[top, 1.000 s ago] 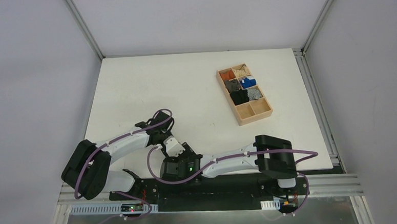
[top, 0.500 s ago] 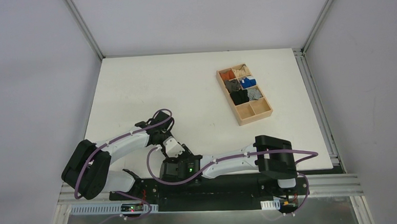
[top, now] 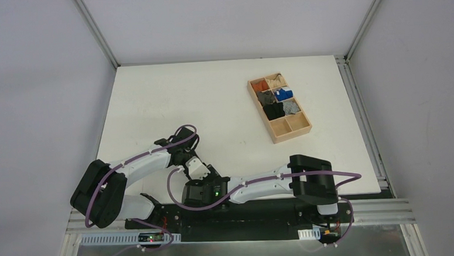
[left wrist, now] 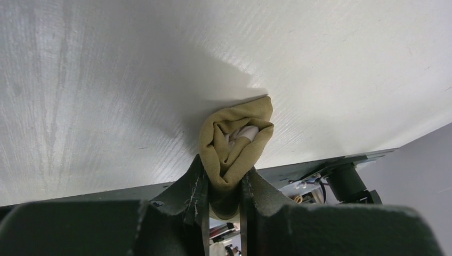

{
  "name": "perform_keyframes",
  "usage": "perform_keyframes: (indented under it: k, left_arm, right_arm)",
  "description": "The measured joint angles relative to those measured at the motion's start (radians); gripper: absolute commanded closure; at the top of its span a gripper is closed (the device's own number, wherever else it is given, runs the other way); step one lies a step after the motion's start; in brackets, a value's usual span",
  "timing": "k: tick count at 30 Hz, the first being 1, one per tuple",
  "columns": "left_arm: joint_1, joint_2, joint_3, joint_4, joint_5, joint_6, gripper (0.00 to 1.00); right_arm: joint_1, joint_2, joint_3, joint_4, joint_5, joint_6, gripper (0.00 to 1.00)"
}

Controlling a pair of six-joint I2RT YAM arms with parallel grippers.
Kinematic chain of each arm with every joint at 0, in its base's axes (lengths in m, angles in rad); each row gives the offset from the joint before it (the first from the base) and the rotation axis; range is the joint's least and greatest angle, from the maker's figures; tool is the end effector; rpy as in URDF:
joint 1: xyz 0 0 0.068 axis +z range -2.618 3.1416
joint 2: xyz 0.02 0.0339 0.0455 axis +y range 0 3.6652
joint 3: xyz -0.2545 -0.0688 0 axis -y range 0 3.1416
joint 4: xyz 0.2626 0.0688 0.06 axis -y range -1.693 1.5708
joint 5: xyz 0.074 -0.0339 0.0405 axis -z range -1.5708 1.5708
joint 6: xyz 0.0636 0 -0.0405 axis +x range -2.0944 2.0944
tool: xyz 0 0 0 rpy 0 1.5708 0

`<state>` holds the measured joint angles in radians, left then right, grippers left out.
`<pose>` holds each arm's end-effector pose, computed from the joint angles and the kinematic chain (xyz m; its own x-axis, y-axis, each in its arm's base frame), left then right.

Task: Roll the underwear
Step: Roll the underwear to the center of the board.

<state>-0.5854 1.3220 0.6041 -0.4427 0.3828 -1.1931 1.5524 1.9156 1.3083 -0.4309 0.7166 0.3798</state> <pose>0.1933 -0.1566 0.1107 -0.8737 -0.4553 0.1713 -0.4757 0.7258 -0.4970 0.0495 0.4170 0.1474 -0.2919 -0.6712 -0.6814 -0.6886 0.6419 -0.3373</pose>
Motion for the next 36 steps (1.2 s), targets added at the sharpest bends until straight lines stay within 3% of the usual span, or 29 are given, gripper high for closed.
perform_keyframes:
  k: [8, 15, 20, 24, 27, 36]
  left_arm:
    - [0.000, 0.000, 0.002, -0.008, -0.001, 0.000, 1.00]
    - [0.000, 0.000, 0.003, -0.009, -0.010, 0.002, 0.99]
    - [0.000, -0.006, 0.005, -0.011, -0.030, 0.006, 0.66]
    - [0.013, -0.029, 0.009, -0.018, -0.042, 0.011, 0.49]
    - [0.045, -0.061, 0.016, -0.031, -0.038, 0.022, 0.45]
    - [0.209, -0.132, 0.030, -0.089, 0.001, 0.090, 0.47]
  right_arm:
    - [-0.027, 0.046, 0.014, 0.000, -0.028, 0.027, 0.58]
    - [-0.039, 0.046, 0.010, 0.014, -0.058, 0.055, 0.83]
    - [-0.064, 0.006, -0.060, 0.108, -0.104, 0.089, 0.91]
    - [-0.098, -0.037, -0.134, 0.200, -0.158, 0.124, 1.00]
    - [-0.119, -0.072, -0.191, 0.264, -0.201, 0.151, 1.00]
    - [-0.187, -0.127, -0.285, 0.390, -0.329, 0.220, 1.00]
